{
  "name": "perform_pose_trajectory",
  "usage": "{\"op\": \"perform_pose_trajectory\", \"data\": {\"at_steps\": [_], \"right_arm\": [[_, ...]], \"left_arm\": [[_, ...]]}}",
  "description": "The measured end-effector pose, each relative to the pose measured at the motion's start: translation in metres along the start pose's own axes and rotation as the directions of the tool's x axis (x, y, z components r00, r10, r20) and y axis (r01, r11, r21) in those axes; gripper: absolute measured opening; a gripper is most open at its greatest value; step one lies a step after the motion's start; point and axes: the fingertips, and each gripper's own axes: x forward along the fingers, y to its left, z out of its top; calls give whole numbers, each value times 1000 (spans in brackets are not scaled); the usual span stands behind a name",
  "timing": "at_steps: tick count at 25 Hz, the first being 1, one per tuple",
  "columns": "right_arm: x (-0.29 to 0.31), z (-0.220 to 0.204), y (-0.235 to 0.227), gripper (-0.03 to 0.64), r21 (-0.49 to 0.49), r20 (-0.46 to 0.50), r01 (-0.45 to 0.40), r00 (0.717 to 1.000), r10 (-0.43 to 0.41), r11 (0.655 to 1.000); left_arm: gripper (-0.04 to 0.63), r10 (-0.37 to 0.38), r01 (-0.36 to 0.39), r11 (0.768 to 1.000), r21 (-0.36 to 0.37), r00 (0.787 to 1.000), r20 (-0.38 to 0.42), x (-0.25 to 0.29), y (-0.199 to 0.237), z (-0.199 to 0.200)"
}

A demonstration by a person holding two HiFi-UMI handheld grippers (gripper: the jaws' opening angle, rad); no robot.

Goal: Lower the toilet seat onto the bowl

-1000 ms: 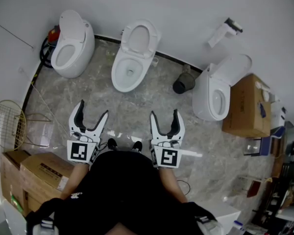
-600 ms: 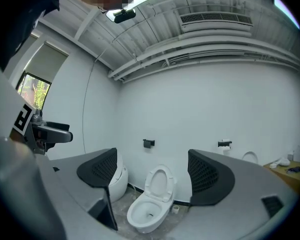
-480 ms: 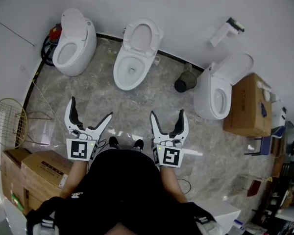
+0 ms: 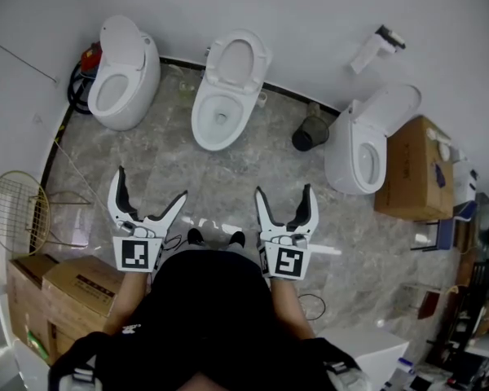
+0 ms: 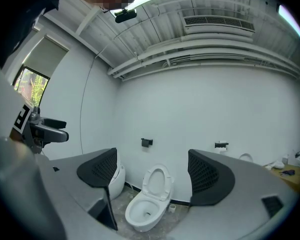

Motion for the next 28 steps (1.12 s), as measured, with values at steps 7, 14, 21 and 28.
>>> {"op": "perform_pose_trajectory", "data": {"at_steps": [7, 14, 21, 28], "right_arm": [[-1, 2, 25, 431, -108, 36, -5, 999, 9, 994], [6, 2, 30, 431, -93, 30, 12, 1000, -9, 996], [25, 0, 19, 431, -75, 47, 25, 999, -21, 997], [87, -4, -5, 431, -52, 55, -3, 998, 6, 999]], "left_arm": [[583, -25, 25, 999, 26, 1000, 17, -8, 10, -2], [583, -33, 35, 998, -47, 999, 34, -1, 27, 2], [581, -27, 29, 998, -57, 999, 45, 22, 42, 2], [582, 7, -5, 998, -65, 1000, 28, 75, 53, -5]]}}
